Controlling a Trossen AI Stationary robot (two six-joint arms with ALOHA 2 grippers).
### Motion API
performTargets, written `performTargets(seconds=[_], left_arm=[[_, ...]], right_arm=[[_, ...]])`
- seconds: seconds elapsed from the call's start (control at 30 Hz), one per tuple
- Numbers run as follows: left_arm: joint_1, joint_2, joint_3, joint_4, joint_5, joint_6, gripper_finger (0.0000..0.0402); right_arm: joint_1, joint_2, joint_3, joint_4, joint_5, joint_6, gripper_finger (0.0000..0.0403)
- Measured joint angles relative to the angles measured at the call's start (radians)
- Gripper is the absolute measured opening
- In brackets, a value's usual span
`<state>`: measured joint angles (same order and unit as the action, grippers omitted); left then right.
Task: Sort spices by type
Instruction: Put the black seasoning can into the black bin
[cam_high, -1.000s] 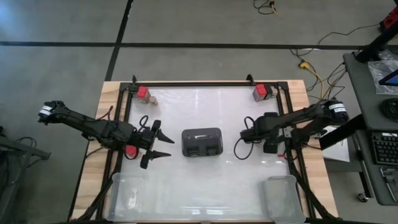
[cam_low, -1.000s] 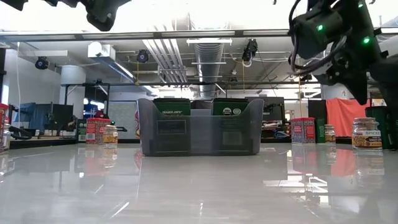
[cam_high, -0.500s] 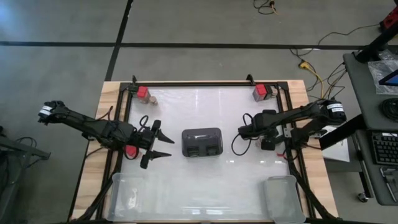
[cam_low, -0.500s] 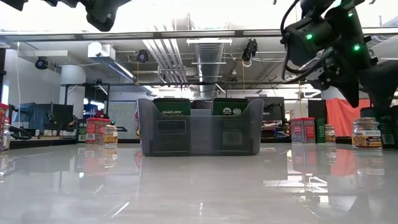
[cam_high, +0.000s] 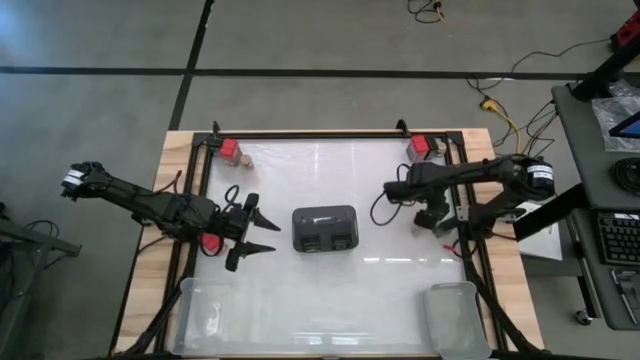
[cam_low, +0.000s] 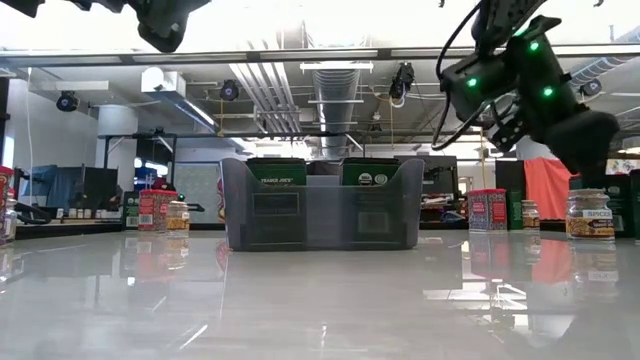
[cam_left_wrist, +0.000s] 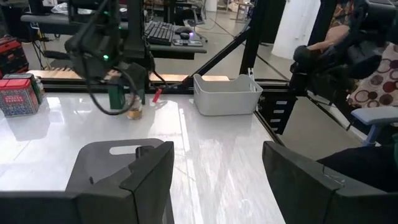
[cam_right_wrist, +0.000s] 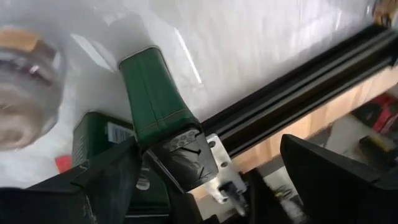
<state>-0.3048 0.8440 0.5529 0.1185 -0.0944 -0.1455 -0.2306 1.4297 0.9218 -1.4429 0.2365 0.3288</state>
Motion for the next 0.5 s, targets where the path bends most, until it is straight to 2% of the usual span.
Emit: performTargets(seconds=[0.17,0.5], left_arm=[[-0.005,0.000,0.000,-0.002,0.000,-0.002,0.0230],[-0.017,0.000,0.000,-0.001,0.001,-0.003,0.0230]], right_arm=[[-0.061,-0.001,0.000,-0.002,-0.065,0.035,0.0368],[-0.071,-0.001,-0.017,0.018,-0.116,-0.260,0.0365]])
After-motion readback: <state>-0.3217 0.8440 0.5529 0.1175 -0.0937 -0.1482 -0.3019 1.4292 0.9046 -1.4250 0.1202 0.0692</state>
